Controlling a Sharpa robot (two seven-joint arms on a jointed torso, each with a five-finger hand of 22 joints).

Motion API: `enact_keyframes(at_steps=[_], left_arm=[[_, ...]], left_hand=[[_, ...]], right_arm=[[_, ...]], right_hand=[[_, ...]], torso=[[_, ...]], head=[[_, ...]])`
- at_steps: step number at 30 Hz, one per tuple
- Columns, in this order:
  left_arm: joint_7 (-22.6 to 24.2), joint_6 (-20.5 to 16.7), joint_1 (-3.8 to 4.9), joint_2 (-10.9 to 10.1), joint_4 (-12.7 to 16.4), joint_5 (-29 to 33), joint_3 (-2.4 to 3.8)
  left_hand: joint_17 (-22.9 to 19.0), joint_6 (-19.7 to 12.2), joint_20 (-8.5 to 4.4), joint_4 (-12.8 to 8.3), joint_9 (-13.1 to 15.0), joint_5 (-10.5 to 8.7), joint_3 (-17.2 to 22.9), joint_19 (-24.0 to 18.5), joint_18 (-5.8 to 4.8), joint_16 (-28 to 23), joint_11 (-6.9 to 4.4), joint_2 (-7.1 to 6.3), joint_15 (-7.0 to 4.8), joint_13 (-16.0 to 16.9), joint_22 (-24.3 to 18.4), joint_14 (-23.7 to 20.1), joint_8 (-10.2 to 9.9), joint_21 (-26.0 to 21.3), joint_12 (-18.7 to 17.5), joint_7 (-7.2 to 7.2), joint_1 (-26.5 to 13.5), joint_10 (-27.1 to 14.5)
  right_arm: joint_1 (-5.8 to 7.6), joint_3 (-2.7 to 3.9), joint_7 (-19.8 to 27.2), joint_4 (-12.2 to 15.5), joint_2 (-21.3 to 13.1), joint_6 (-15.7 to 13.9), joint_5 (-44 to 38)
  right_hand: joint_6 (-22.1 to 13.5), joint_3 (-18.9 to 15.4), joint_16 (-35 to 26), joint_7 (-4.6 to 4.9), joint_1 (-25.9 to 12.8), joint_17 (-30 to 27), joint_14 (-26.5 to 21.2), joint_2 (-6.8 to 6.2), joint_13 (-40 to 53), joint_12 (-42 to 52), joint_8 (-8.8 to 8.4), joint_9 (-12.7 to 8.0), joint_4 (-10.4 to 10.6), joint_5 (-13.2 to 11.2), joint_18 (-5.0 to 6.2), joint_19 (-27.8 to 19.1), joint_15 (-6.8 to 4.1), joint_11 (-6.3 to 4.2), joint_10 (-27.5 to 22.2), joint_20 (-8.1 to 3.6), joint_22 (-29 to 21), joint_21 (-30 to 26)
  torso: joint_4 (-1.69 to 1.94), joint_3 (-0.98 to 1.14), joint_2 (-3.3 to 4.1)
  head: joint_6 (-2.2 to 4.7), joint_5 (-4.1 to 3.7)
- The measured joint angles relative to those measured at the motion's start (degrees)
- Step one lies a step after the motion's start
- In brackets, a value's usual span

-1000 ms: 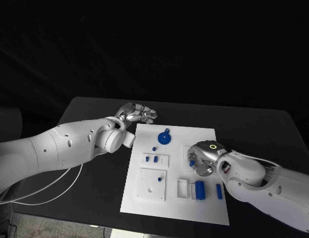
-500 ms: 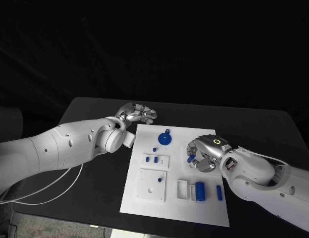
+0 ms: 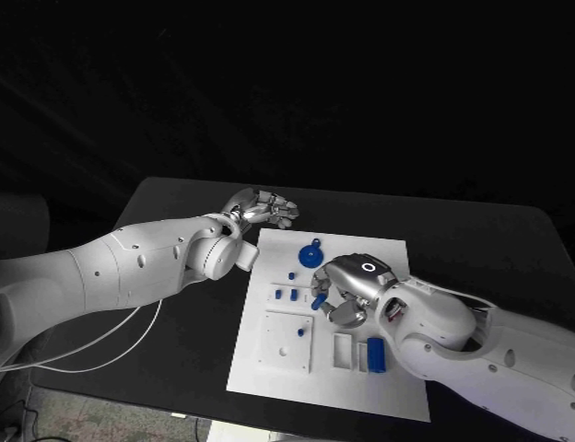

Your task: Assemble the parts on the task board

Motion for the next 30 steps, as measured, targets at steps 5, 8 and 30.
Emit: enact_keyframes(at_steps=[5,8,30], left_arm=[[0.0,0.01,0.0,0.41,-0.33,0.03,0.0],[0.0,0.03,0.01,0.6,-0.43,0.05,0.01],[0.0,0.13,0.0,0.79,-0.44,0.13,0.0]], left_hand=[[0.02,0.0,0.0,0.0,0.0,0.0,0.0,0.0,0.0,0.0,0.0,0.0,0.0,0.0,0.0,0.0,0.0,-0.11,0.0,0.0,0.0,0.0],[0.05,0.0,0.0,0.0,0.0,0.0,0.0,0.0,0.0,0.0,0.0,0.0,0.0,0.01,0.0,0.0,0.0,-0.23,0.0,0.0,0.0,0.0],[0.16,0.0,0.0,0.0,0.01,0.0,0.0,0.0,0.0,-0.23,0.0,0.0,0.0,-0.04,0.03,0.0,0.22,-0.23,0.0,0.0,0.0,0.0]], right_arm=[[-0.86,-1.63,0.4,-0.07,3.29,0.08,-0.73],[-1.44,-2.22,0.57,-0.44,4.77,0.13,-1.21],[-3.72,-5.32,1.16,-4.69,8.96,1.39,-4.4]], right_hand=[[0.0,0.16,0.0,0.0,0.0,-0.05,0.0,0.0,0.05,0.0,0.08,0.02,-0.16,0.0,0.0,0.0,0.0,0.0,0.0,0.0,0.0,0.0],[-0.01,0.15,0.0,-0.01,0.0,-0.05,0.0,0.0,0.08,-0.01,0.13,0.03,-0.16,0.0,0.0,0.0,0.0,0.0,0.0,0.01,0.0,0.0],[0.17,0.3,0.0,0.19,-0.39,-0.04,0.0,0.23,0.25,-0.05,0.12,0.08,-0.33,0.0,0.01,0.08,0.0,-0.01,0.01,0.11,0.0,0.2]], torso=[[0.01,-0.02,-0.05],[0.05,-0.04,-0.03],[0.05,-0.01,0.07]], head=[[-0.09,0.39],[-0.1,0.58],[-0.94,1.68]])
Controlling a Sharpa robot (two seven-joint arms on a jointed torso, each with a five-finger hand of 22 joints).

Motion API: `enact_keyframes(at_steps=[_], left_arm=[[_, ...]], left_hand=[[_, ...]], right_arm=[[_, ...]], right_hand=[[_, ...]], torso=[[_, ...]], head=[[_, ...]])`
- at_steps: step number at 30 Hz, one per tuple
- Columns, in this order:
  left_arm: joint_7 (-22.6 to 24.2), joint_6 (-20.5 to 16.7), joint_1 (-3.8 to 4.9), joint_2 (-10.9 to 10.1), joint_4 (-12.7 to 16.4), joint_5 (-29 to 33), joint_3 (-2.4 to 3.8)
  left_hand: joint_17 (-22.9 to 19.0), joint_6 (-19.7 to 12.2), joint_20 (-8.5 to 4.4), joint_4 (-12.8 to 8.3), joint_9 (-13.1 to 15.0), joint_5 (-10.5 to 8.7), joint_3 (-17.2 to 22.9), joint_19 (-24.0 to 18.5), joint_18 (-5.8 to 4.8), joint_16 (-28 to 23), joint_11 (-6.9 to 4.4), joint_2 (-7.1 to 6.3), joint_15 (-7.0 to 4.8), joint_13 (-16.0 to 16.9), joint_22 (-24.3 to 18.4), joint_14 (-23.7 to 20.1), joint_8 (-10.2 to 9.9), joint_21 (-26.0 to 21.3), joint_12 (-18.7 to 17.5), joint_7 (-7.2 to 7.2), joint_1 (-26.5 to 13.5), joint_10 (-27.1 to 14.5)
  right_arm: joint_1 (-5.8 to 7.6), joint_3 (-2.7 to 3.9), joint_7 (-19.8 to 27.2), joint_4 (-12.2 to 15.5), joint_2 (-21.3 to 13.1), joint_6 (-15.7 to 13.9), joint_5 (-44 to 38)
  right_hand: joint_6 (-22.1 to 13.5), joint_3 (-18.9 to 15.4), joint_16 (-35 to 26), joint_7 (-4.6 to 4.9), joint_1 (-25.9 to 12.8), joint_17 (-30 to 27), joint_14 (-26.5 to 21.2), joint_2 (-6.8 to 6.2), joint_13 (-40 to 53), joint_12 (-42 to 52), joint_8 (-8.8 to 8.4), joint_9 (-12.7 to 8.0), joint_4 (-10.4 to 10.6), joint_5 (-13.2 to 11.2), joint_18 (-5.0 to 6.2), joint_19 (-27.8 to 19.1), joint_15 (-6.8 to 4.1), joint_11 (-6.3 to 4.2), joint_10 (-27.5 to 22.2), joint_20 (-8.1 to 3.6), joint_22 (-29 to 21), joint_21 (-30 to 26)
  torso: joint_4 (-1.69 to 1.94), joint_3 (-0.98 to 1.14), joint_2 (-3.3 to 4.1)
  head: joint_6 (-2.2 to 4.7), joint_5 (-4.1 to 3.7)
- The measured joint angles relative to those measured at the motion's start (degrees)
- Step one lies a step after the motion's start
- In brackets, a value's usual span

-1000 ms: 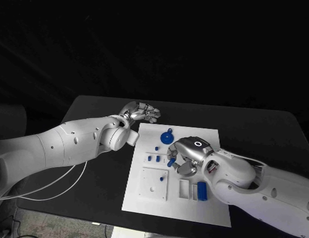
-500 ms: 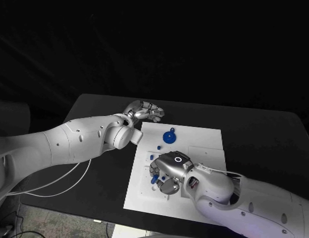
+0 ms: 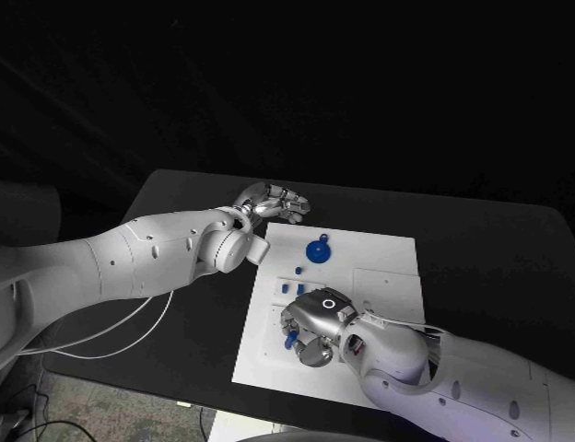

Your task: Assemble the parts on the task board

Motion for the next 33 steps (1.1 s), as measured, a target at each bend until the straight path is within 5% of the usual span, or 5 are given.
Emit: enact_keyframes(at_steps=[33], left_arm=[[-0.06,0.17,0.0,-0.1,0.3,0.05,-0.01]], left_hand=[[0.19,0.0,0.0,0.0,-0.05,0.0,0.0,0.0,0.0,-0.22,0.0,0.19,0.0,-0.09,0.09,0.0,0.0,0.0,0.0,0.0,-0.19,0.0]], right_arm=[[-0.48,-1.08,-1.84,-1.4,1.58,0.85,-4.34]], right_hand=[[0.08,0.31,0.0,-0.24,0.01,0.01,0.01,-0.01,0.28,-0.01,-0.31,0.14,-0.65,-0.01,0.02,-0.12,0.0,-0.18,0.18,-0.1,0.0,0.0]], torso=[[-0.06,0.01,-0.03]], head=[[-0.63,0.39]])
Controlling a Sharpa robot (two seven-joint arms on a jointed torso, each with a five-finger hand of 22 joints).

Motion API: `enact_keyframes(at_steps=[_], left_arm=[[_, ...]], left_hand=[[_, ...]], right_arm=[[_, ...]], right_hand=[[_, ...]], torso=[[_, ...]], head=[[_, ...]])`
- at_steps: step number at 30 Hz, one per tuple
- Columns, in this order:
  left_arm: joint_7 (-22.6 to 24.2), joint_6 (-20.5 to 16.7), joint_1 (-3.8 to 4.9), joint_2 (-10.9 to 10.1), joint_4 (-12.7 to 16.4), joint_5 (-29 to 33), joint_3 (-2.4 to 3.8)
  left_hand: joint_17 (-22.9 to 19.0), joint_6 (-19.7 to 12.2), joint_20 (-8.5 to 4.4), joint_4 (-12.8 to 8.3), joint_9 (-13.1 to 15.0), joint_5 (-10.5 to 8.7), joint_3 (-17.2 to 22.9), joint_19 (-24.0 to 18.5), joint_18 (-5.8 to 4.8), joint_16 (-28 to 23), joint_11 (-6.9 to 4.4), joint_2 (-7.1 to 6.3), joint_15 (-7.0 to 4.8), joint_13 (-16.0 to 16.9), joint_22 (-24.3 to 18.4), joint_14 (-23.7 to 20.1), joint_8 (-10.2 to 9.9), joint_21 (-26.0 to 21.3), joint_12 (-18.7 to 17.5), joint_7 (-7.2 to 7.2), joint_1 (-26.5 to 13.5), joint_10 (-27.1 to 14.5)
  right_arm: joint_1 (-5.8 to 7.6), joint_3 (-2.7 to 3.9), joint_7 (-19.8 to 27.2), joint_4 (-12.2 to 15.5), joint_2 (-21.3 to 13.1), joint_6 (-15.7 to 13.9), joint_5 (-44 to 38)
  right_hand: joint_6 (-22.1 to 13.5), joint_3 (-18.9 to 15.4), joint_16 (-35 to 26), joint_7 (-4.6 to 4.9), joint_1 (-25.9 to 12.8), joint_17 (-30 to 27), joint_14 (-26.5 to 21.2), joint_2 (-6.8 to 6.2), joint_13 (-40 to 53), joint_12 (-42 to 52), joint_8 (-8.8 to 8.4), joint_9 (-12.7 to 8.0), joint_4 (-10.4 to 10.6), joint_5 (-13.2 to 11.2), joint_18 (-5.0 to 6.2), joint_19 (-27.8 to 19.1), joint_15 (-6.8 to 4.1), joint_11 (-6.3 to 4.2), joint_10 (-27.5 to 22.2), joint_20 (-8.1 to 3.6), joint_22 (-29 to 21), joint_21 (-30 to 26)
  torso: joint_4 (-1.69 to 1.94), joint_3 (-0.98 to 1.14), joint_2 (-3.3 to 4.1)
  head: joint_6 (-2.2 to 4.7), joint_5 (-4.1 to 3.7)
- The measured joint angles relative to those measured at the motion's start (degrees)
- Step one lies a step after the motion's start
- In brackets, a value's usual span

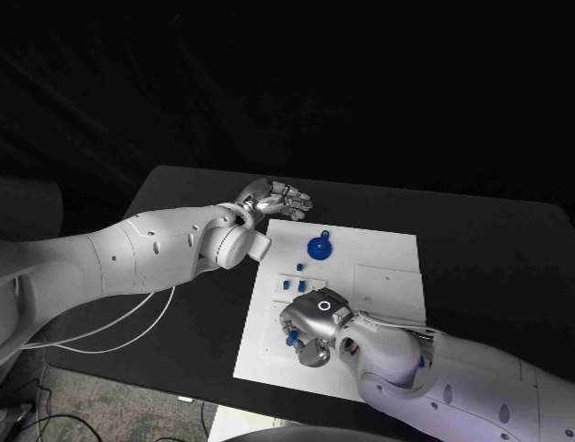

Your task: Assemble the parts on the task board

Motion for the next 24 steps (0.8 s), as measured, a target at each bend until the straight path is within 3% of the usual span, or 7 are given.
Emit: enact_keyframes(at_steps=[17,20,24], left_arm=[[-0.08,0.14,0.0,0.0,0.01,0.0,0.02],[-0.12,0.19,0.0,0.0,0.01,0.01,0.02],[-0.16,0.26,0.0,0.0,0.01,0.01,0.01]], left_hand=[[0.09,0.0,0.0,0.0,0.0,0.0,0.0,0.0,0.0,0.0,0.0,0.0,0.0,-0.04,0.05,0.0,0.0,0.0,0.0,0.0,0.0,0.0],[0.14,0.0,0.0,0.0,0.01,0.0,0.0,0.0,0.0,0.0,0.0,0.0,0.0,-0.04,0.05,0.0,0.0,0.0,0.0,0.0,0.0,0.0],[0.17,0.0,0.0,0.0,-0.05,0.0,0.0,0.0,0.0,0.0,0.0,0.0,0.0,-0.04,0.04,0.0,0.0,0.0,0.0,0.0,0.0,0.0]], right_arm=[[-0.45,-0.38,-0.16,-0.52,0.79,-0.39,0.1],[-0.5,-0.41,-0.15,-0.64,0.75,-0.79,0.4],[-0.54,-0.46,-0.14,-0.74,0.71,-1.29,0.99]], right_hand=[[-0.03,-0.3,0.0,-0.02,-0.15,-0.16,0.0,-0.15,0.21,-0.01,0.12,-0.17,-0.3,-0.04,0.0,0.0,0.0,0.0,0.0,0.01,0.0,0.0],[-0.57,-0.42,0.0,0.52,-0.9,-0.22,-0.02,-0.9,0.25,-0.69,-0.34,-0.26,-0.42,-0.04,0.0,-0.03,0.0,0.05,0.08,0.04,0.0,0.0],[-2.1,-1.22,-0.21,1.25,-1.59,-0.31,0.22,-2.05,-0.02,-1.82,-1.6,-0.68,-0.68,-0.03,0.0,-0.03,0.25,1.24,-1.27,0.03,0.0,-0.01]], torso=[[0.04,-0.02,0.0],[0.03,-0.03,0.0],[0.02,-0.03,-0.01]], head=[[-0.32,0.05],[-0.35,0.07],[-0.36,0.1]])
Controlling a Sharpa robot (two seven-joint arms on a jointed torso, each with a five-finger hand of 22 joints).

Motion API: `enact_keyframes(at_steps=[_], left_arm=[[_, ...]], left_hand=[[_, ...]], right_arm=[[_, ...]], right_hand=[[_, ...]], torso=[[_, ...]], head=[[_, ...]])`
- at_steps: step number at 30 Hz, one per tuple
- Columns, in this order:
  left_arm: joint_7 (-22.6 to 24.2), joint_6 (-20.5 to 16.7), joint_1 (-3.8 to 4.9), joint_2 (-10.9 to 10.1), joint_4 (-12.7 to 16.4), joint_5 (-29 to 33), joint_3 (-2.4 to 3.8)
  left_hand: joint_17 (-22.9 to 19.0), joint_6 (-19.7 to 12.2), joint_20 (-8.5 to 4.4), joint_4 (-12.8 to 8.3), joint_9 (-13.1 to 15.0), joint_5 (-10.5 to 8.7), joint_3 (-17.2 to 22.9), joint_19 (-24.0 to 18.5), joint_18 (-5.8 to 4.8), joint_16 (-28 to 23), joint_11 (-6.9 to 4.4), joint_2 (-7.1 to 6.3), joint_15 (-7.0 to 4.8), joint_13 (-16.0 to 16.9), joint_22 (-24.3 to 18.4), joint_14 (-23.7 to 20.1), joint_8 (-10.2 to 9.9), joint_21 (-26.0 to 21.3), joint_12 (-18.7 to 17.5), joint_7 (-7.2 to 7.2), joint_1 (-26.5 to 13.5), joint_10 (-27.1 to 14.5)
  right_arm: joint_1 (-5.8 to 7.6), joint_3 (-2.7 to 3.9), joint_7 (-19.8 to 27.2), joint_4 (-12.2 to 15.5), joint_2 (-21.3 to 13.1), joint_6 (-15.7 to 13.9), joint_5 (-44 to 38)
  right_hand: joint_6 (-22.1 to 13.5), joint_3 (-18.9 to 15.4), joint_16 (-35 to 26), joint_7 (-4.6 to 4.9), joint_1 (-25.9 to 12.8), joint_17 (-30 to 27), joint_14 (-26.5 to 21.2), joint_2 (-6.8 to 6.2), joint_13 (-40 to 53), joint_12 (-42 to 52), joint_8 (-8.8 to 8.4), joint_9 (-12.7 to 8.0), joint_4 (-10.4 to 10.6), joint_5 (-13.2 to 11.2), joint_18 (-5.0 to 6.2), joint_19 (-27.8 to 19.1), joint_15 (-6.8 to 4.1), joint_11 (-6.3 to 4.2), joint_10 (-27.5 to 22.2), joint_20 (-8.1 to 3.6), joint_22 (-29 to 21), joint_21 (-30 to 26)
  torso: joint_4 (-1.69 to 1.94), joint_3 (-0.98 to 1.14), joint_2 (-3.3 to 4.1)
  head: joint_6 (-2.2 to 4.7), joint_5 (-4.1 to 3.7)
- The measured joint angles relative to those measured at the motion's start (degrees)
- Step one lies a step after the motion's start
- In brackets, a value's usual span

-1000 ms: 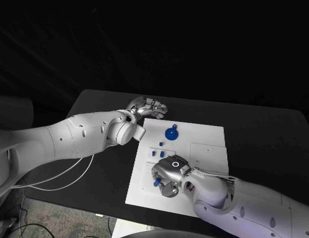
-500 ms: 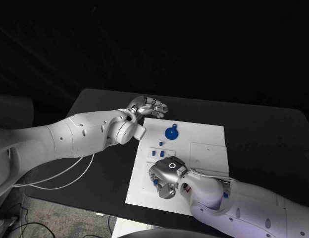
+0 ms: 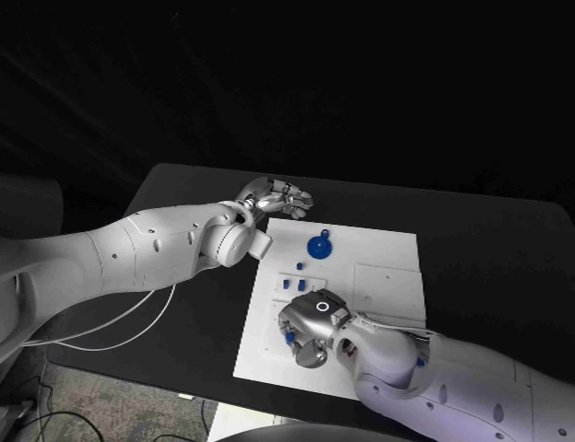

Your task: Assemble the parts on the task board

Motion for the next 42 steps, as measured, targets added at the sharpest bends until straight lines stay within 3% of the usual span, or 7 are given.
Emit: enact_keyframes(at_steps=[11,20,24,30,35,38,42], left_arm=[[-0.09,0.09,0.0,-0.05,-0.03,0.01,-0.01],[-0.14,0.15,0.0,-0.15,-0.12,0.01,0.0],[-0.15,0.17,0.0,-0.22,-0.21,0.01,-0.01],[-0.16,0.18,0.0,-0.44,-0.74,0.01,-0.02],[-0.16,0.18,-0.01,-0.59,-1.15,0.03,-0.03],[-0.14,0.18,-0.01,-0.63,-1.27,0.04,-0.03],[-0.11,0.2,-0.07,-0.48,-1.48,0.15,-0.06]], left_hand=[[0.06,0.0,0.0,0.0,0.0,0.0,0.0,0.0,0.0,-0.22,0.0,0.0,0.0,-0.05,0.05,0.0,0.0,0.0,0.0,0.0,0.0,0.0],[0.12,0.0,0.0,0.0,0.0,0.0,0.0,0.0,0.0,-0.22,0.0,0.0,0.0,-0.05,0.04,0.0,0.0,0.0,0.0,0.0,0.0,0.0],[0.12,0.0,0.0,0.0,0.0,0.0,0.0,0.0,0.0,-0.22,0.0,0.0,0.0,-0.04,0.09,0.0,0.0,0.0,0.0,0.0,0.0,0.0],[0.18,0.0,0.0,0.0,0.0,0.0,0.0,0.0,0.0,-0.22,0.0,-0.01,0.0,-0.04,0.1,0.0,0.0,0.0,0.0,0.0,0.01,0.0],[0.17,0.0,0.0,0.0,0.01,0.0,0.0,0.0,0.0,-0.22,0.21,-0.01,0.0,-0.1,0.09,0.0,0.0,0.0,0.0,0.0,0.0,-0.21],[0.22,0.0,0.0,0.12,0.01,0.0,-0.12,0.0,-0.01,-0.22,0.21,-0.01,0.0,-0.1,0.09,0.0,0.0,0.0,0.0,0.0,0.0,-0.21],[0.23,0.0,0.0,0.15,-0.04,0.0,-0.15,0.0,0.0,-0.22,0.21,-0.01,0.0,-0.1,0.14,0.0,0.0,0.0,0.0,0.0,0.01,-0.21]], right_arm=[[-0.07,-0.07,0.5,0.05,-0.62,-2.08,2.14],[-0.05,0.0,1.43,3.02,-3.73,-5.86,4.02],[0.11,1.32,2.28,5.53,-6.67,-7.55,6.24],[3.4,4.93,5.24,8.64,-13.34,-9.28,16.53],[8.34,5.0,10.42,8.66,-19.78,-8.86,27.28],[9.38,5.05,11.55,8.41,-22.15,-8.04,31.39],[10.08,4.97,11.82,7.38,-25.6,-5.58,37.94]], right_hand=[[-6.43,-9.56,0.0,3.13,-2.55,0.0,-0.47,-1.48,-2.25,-3.95,-3.19,-1.66,-3.4,0.49,-0.26,-0.3,2.9,2.82,-7.18,-0.55,0.0,0.0],[-7.15,-10.42,0.0,3.26,-2.55,0.0,-0.54,-1.48,-3.25,-4.41,-3.48,-1.88,-4.08,0.71,-0.42,-0.59,3.35,3.16,-8.27,-0.46,0.0,-0.33],[-7.15,-10.7,0.0,3.26,-2.55,0.0,-0.53,-1.48,-3.3,-4.41,-3.48,-1.88,-4.11,0.71,-0.43,-0.59,3.36,3.16,-8.27,-0.46,0.0,-0.33],[-6.63,-11.99,0.0,2.73,-5.0,-0.11,-0.43,-1.14,-3.31,-2.83,-3.01,-1.8,-1.3,2.04,-0.44,-0.59,3.21,2.28,-6.2,-0.45,0.0,-0.55],[-6.31,-11.58,0.19,2.43,-5.24,-0.13,-0.24,2.33,-1.19,1.64,-2.69,-1.71,1.03,2.21,-0.45,0.16,1.57,1.1,-3.32,-0.55,0.0,-0.8],[-5.78,-12.39,0.29,1.9,-5.03,0.07,-0.28,2.53,1.31,5.32,-2.32,-1.58,1.0,1.79,-0.45,0.17,0.78,1.05,-3.24,-0.55,0.0,-0.8],[-4.46,-14.54,0.28,0.59,-5.25,0.23,0.48,3.51,11.75,18.14,-1.63,-0.76,0.62,1.77,-0.34,0.19,-0.18,-0.92,-1.41,-0.56,0.0,-1.05]], torso=[[-0.05,0.05,0.0],[-0.05,0.05,-0.01],[-0.08,0.08,-0.03],[-0.16,0.09,-0.06],[-0.3,0.09,-0.16],[-0.41,0.13,-0.25],[-0.59,0.15,-0.43]], head=[[-0.01,-0.02],[0.18,-0.2],[0.42,-0.46],[1.05,-1.36],[1.99,-2.81],[2.49,-3.63],[2.98,-4.69]])
